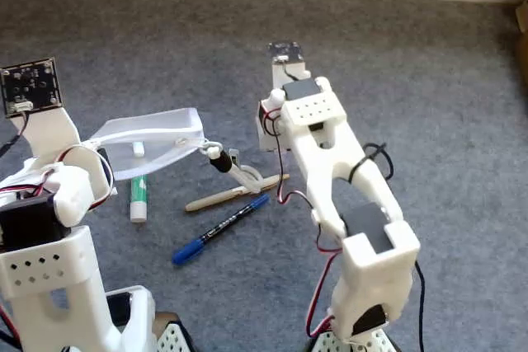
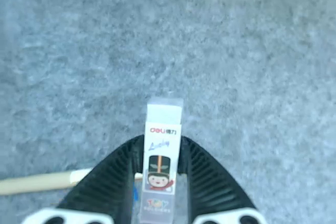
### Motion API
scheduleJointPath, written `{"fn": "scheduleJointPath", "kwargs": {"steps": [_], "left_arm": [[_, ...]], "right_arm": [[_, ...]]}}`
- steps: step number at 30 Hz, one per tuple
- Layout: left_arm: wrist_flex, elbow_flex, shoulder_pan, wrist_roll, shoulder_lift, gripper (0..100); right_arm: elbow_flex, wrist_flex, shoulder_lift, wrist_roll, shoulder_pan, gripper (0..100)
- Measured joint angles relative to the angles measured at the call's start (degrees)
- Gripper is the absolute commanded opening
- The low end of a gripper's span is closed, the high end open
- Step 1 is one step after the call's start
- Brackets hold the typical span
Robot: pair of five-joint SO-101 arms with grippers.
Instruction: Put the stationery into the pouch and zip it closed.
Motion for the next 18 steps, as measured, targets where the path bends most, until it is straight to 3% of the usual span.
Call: {"fn": "scheduleJointPath", "kwargs": {"steps": [10, 18], "left_arm": [[0.0, 0.0, 0.0, 0.0, 0.0, 1], [0.0, -0.09, 1.14, 0.0, 0.0, 1]], "right_arm": [[19.69, -7.12, -24.44, 0.0, -2.64, 0.5], [25.93, -7.56, -42.81, 0.0, -3.96, 0.5]]}}
